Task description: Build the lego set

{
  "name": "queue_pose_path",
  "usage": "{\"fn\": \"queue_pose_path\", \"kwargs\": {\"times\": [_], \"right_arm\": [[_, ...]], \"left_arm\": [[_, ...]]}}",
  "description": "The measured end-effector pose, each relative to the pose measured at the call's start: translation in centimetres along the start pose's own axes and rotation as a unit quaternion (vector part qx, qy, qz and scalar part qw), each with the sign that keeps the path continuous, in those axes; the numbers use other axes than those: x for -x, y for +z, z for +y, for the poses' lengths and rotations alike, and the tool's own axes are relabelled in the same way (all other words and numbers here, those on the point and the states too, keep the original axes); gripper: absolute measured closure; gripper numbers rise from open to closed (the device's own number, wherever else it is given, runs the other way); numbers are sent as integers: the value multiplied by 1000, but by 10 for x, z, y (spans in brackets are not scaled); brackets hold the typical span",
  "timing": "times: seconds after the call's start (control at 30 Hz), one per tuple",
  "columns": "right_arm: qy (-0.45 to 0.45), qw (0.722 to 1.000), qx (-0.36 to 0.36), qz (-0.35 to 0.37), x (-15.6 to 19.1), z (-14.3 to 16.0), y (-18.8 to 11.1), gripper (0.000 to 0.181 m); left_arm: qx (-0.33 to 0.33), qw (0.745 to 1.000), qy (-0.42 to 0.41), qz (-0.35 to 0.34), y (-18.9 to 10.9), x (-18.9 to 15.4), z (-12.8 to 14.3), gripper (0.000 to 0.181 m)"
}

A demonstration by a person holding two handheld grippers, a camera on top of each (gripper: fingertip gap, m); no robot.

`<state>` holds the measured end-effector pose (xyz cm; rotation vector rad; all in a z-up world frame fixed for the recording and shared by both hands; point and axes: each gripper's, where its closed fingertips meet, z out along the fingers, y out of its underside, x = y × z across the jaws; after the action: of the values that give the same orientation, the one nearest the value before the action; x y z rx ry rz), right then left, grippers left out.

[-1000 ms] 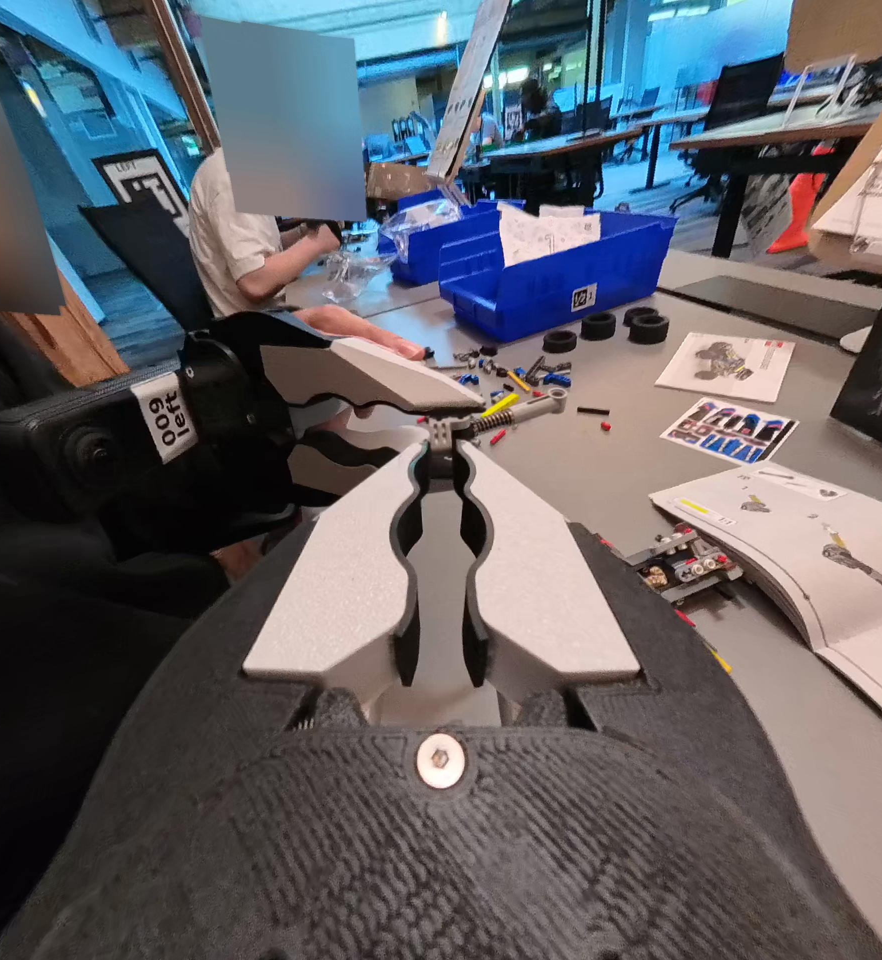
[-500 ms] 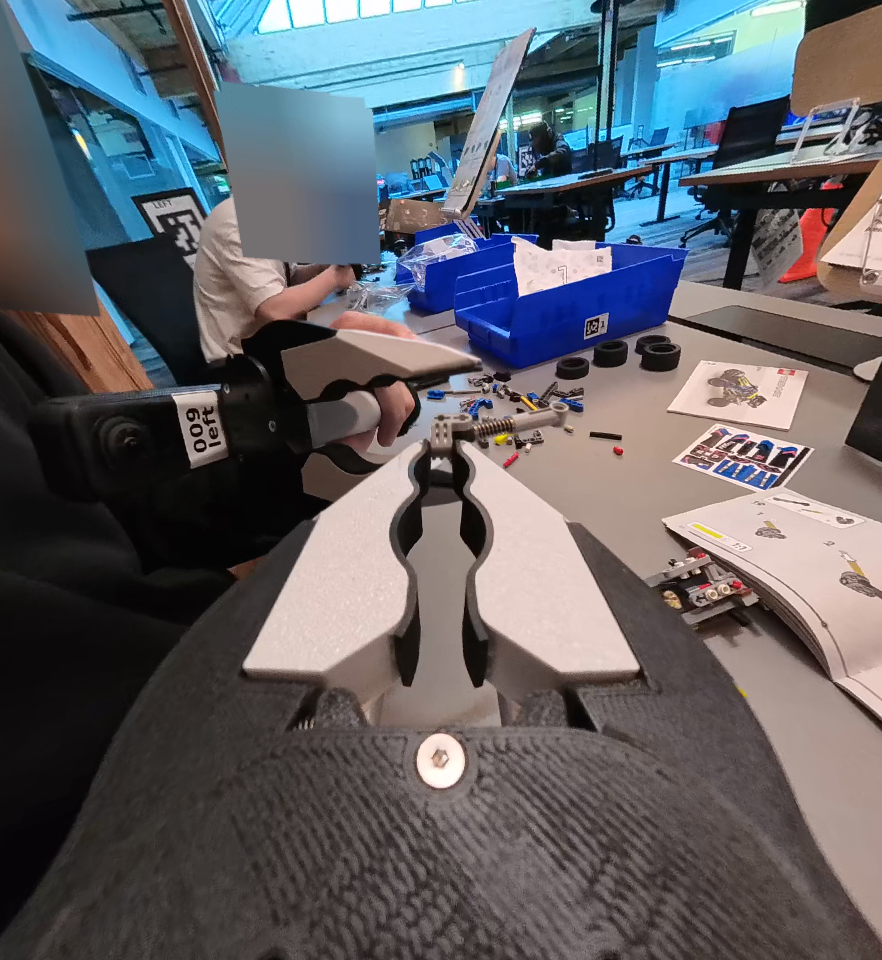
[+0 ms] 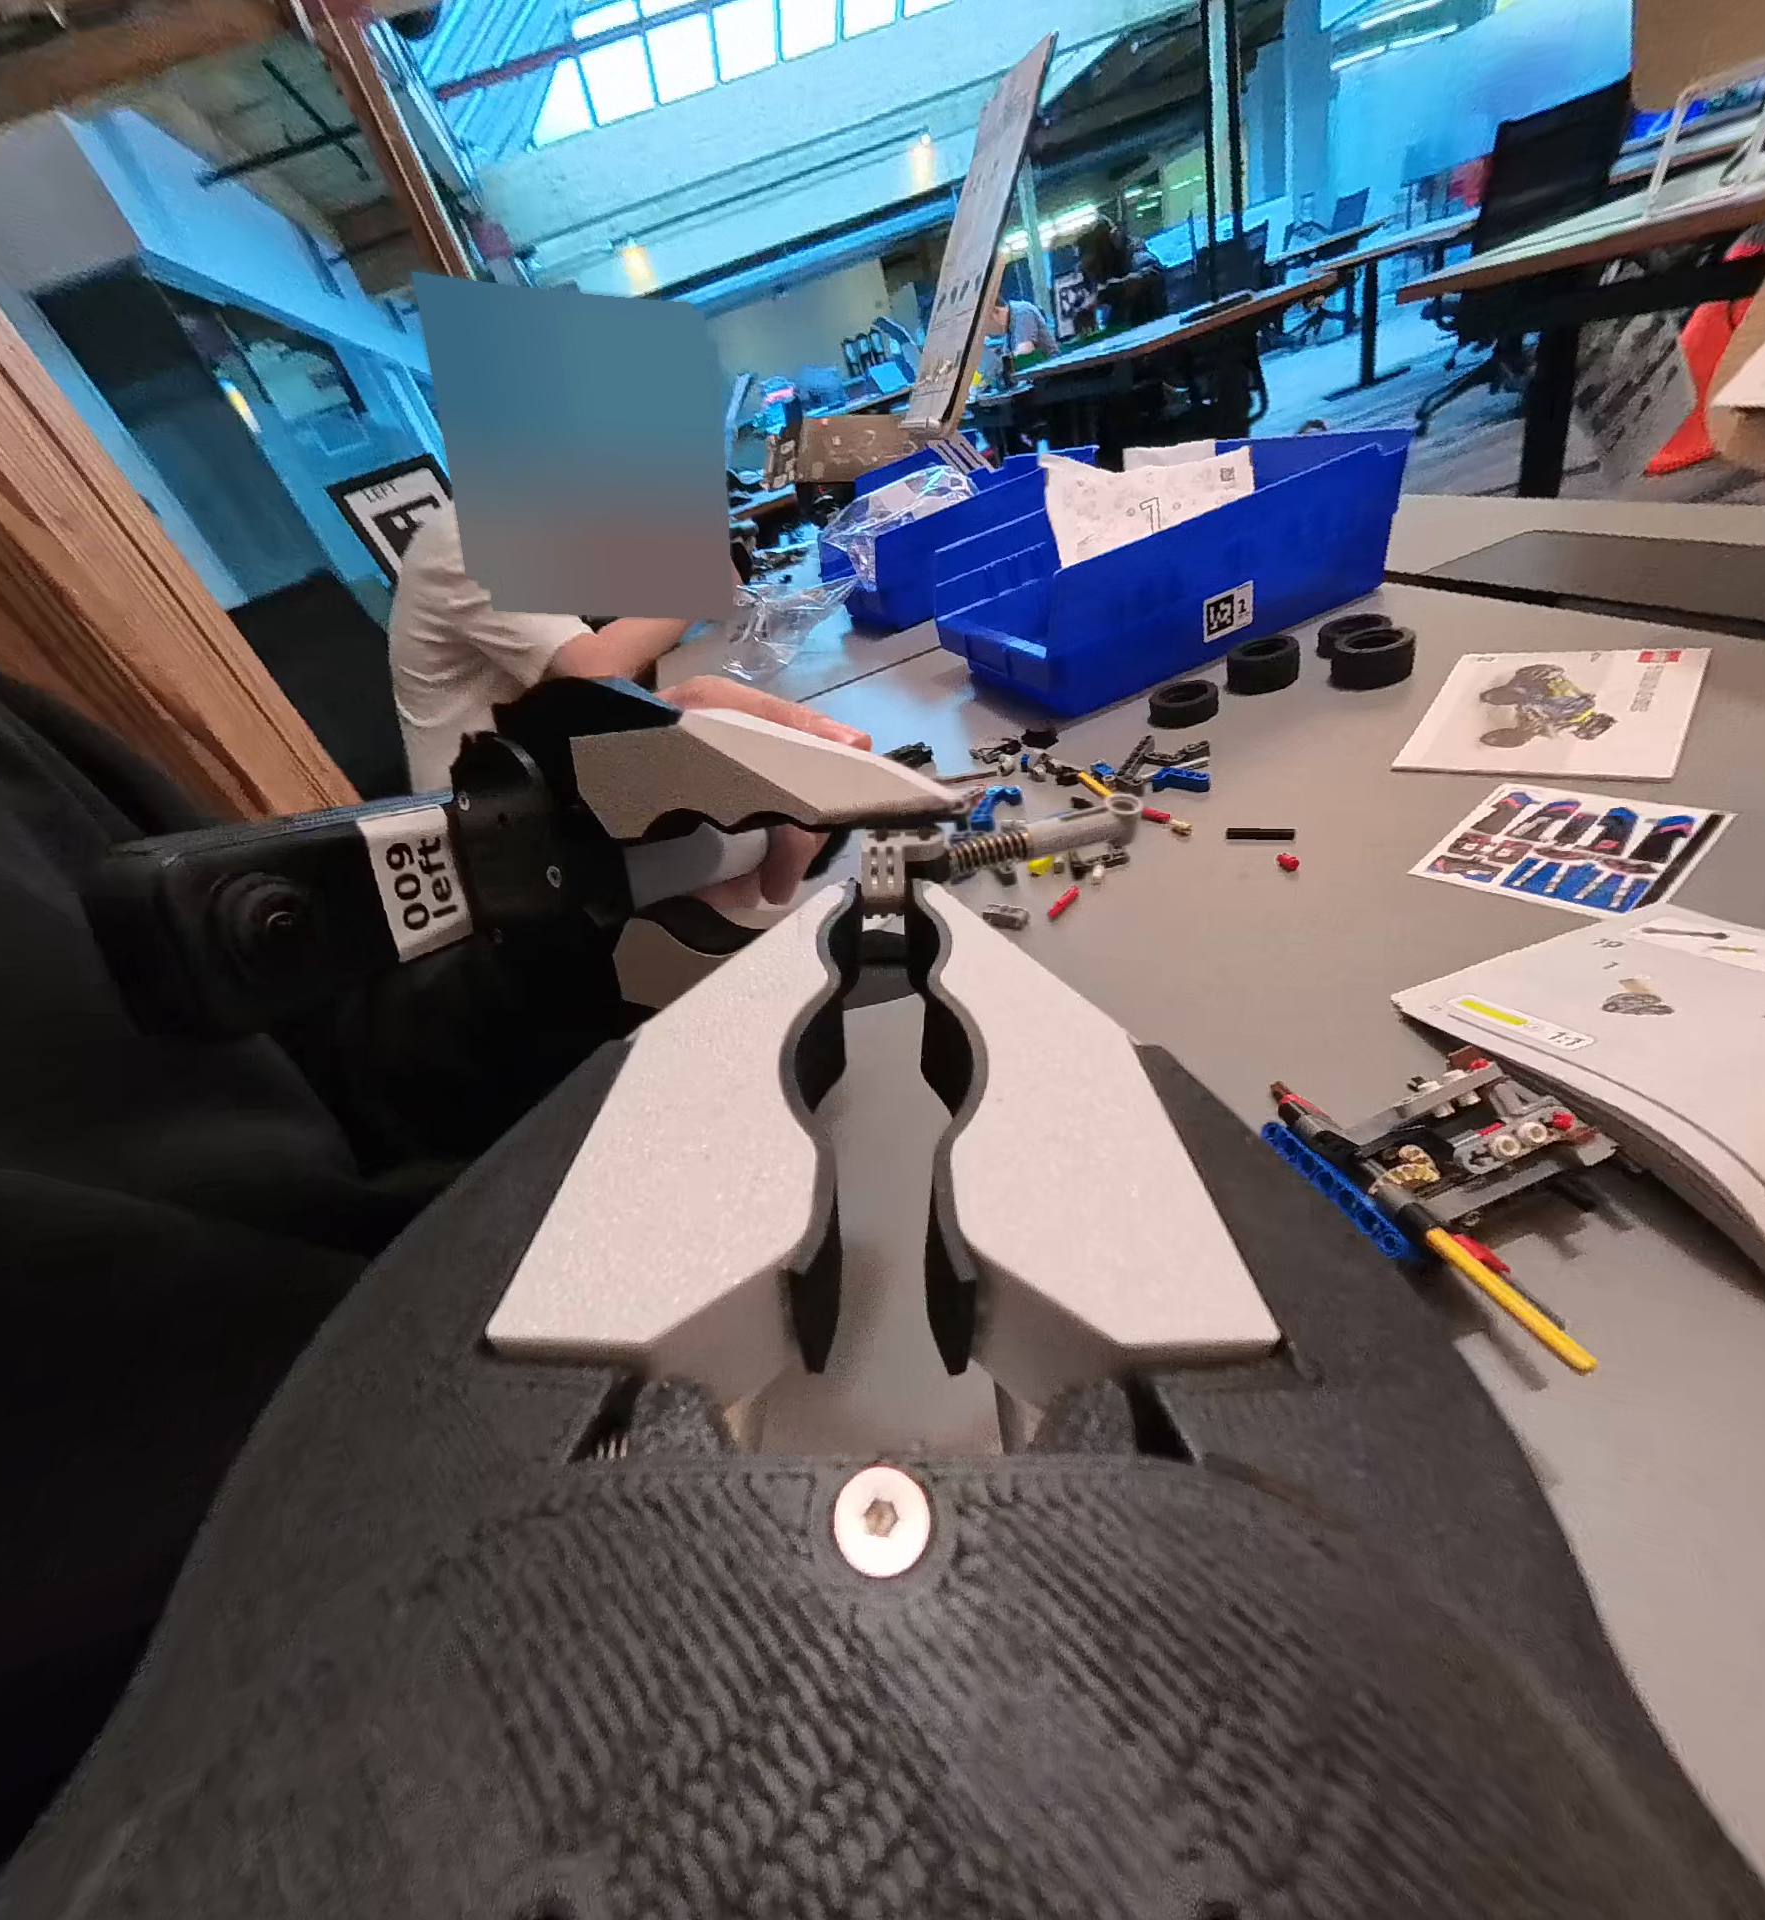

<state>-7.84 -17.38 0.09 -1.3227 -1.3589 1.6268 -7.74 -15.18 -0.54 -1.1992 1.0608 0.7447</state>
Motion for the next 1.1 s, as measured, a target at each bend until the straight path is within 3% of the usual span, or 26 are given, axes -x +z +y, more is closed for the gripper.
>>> {"fn": "queue_pose_path", "kwargs": {"times": [0.13, 0.2, 0.27, 0.37, 0.57, 0.73, 0.9, 1.1], "right_arm": [[99, 991, -53, -70, 2, -8, -8, 176], [162, 976, -83, -119, 3, -13, -14, 176], [207, 962, -100, -146, 0, -15, -19, 176], [249, 949, -92, -168, -3, -8, -19, 176], [233, 953, -30, -191, 9, 11, -13, 176], [231, 950, 1, -208, 18, 19, -12, 176], [230, 951, 7, -208, 19, 21, -12, 176], [151, 981, 7, -118, 2, 19, -10, 168]], "left_arm": [[-30, 998, -55, 28, 0, 0, -9, 156], [-41, 994, -84, 53, -1, -1, -12, 141], [-47, 990, -111, 78, -2, -3, -11, 139], [-59, 982, -145, 102, -4, -3, -12, 136], [-85, 970, -166, 158, -11, -13, -17, 134], [-79, 973, -125, 179, -14, -26, -19, 135], [-73, 976, -99, 181, -13, -32, -21, 154], [-37, 983, -96, 151, -5, -30, -11, 155]]}}
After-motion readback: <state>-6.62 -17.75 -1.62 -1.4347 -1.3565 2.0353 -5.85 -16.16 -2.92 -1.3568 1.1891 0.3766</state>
